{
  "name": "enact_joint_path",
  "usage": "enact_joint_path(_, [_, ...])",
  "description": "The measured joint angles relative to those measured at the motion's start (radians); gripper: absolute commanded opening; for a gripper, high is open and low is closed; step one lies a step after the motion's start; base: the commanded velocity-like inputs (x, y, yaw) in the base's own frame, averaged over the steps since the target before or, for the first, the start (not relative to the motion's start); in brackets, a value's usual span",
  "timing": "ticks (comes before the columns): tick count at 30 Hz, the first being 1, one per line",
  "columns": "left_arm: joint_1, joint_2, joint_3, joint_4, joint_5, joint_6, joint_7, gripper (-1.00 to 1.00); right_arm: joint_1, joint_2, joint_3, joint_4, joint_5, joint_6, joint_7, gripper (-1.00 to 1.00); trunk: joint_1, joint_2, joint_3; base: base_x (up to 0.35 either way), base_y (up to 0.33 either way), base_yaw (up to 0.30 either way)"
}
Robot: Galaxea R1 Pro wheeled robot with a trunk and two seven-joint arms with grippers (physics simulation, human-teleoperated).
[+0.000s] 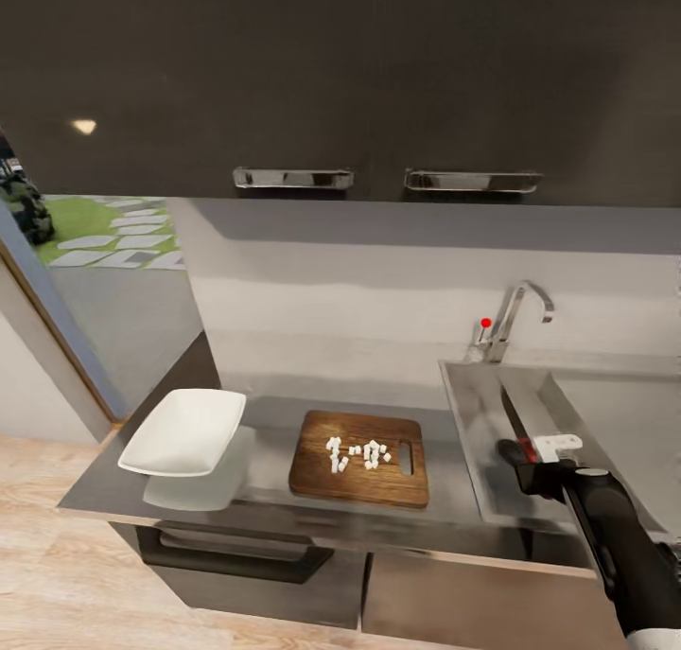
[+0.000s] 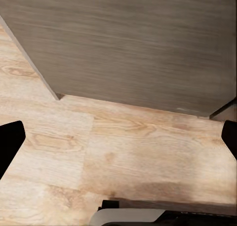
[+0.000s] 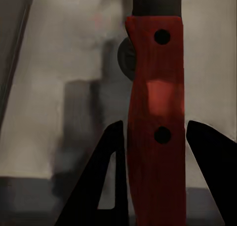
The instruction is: In the kitchen, take the Vidalia onion out of the sink, dice it on the chopping board with the paring knife, put the diced onion into the bowl on the countertop, then place both the paring knife and the chopping board into the sink.
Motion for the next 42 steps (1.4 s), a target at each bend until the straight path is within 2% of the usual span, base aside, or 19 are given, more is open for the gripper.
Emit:
enact_joint_path(7, [0.0,0.0,0.0,0.0,0.0,0.0,0.0,1.0,-0.037,-0.005,0.0,0.117,-0.002,-0.005,-0.019,-1.0,0.0,0.0,0.0,0.008,-0.244,0.0])
enact_joint_path(20, [0.0,0.0,0.0,-0.005,0.0,0.0,0.0,1.0,-0.047,0.0,0.001,0.169,-0.006,-0.011,-0.021,-1.0,0.0,0.0,0.0,0.111,-0.176,0.0])
enact_joint_path(23, [0.0,0.0,0.0,-0.005,0.0,0.0,0.0,1.0,-0.047,0.006,0.003,0.181,-0.007,-0.026,-0.021,-1.0,0.0,0.0,0.0,0.018,-0.012,0.0])
enact_joint_path(27, [0.0,0.0,0.0,-0.005,0.0,0.0,0.0,1.0,-0.047,0.028,0.005,0.21,-0.007,-0.045,-0.021,-1.0,0.0,0.0,0.0,0.003,-0.002,0.0])
enact_joint_path(33, [0.0,0.0,0.0,-0.005,0.0,0.0,0.0,1.0,-0.047,0.048,0.007,0.219,-0.007,-0.048,-0.021,-1.0,0.0,0.0,0.0,0.0,0.0,0.0])
enact_joint_path(40, [0.0,0.0,0.0,-0.005,0.0,0.0,0.0,1.0,-0.047,0.054,0.007,0.225,-0.005,-0.048,-0.023,-1.0,0.0,0.0,0.0,0.0,0.0,0.0])
enact_joint_path(41, [0.0,0.0,0.0,-0.005,0.0,0.0,0.0,1.0,-0.047,0.054,0.007,0.226,-0.005,-0.048,-0.023,1.0,0.0,0.0,0.0,0.0,0.0,0.0])
enact_joint_path(42, [0.0,0.0,0.0,-0.005,0.0,0.0,0.0,1.0,-0.047,0.054,0.007,0.226,-0.006,-0.048,-0.022,1.0,0.0,0.0,0.0,0.0,0.0,0.0])
